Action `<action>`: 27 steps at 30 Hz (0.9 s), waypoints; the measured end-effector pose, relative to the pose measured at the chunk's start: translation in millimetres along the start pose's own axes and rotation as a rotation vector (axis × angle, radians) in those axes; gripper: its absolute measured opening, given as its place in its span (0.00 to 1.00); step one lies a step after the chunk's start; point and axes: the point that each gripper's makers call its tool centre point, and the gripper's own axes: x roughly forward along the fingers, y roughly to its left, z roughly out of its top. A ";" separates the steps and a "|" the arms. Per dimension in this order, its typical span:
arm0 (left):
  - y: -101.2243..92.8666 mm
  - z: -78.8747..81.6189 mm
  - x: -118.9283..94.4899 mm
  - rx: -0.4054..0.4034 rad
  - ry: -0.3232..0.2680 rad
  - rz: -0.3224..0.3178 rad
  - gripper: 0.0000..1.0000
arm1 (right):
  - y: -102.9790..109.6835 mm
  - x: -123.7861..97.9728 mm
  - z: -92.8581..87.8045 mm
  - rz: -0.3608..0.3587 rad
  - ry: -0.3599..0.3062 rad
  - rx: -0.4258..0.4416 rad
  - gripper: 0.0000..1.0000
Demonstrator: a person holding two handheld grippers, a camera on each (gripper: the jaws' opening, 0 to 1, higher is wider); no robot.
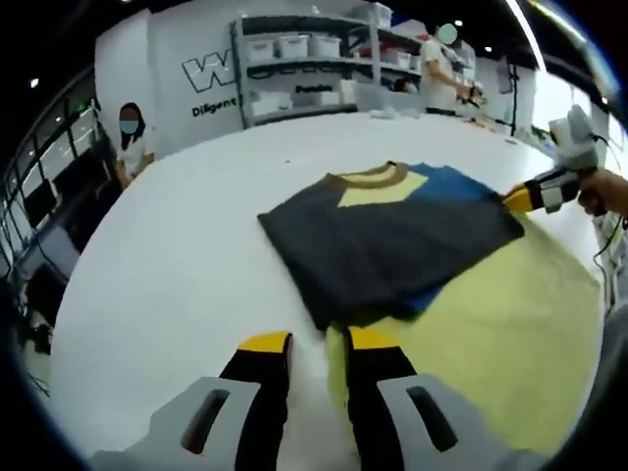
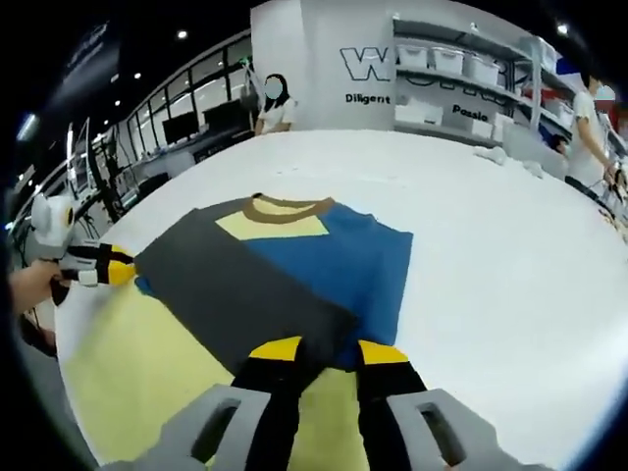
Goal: Fold the garment on the visible template until the final outline fits inside the template.
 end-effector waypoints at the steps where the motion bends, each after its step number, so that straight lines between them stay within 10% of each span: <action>1: 0.8 0.3 -0.4 -0.002 -0.004 0.000 0.26 | 0.2 -1.7 0.8 0.001 -0.003 0.004 0.27; 9: -12.8 13.3 -15.2 0.007 -0.064 -0.047 0.81 | 15.2 -21.5 3.8 0.054 -0.016 0.031 0.74; 17: -17.7 17.5 -28.6 0.032 -0.073 -0.060 0.95 | 23.7 -38.4 -3.1 0.079 0.001 0.033 0.99; 27: -30.0 14.2 -52.7 0.030 -0.066 -0.072 0.99 | 33.8 -62.8 -18.7 0.106 0.027 0.008 0.99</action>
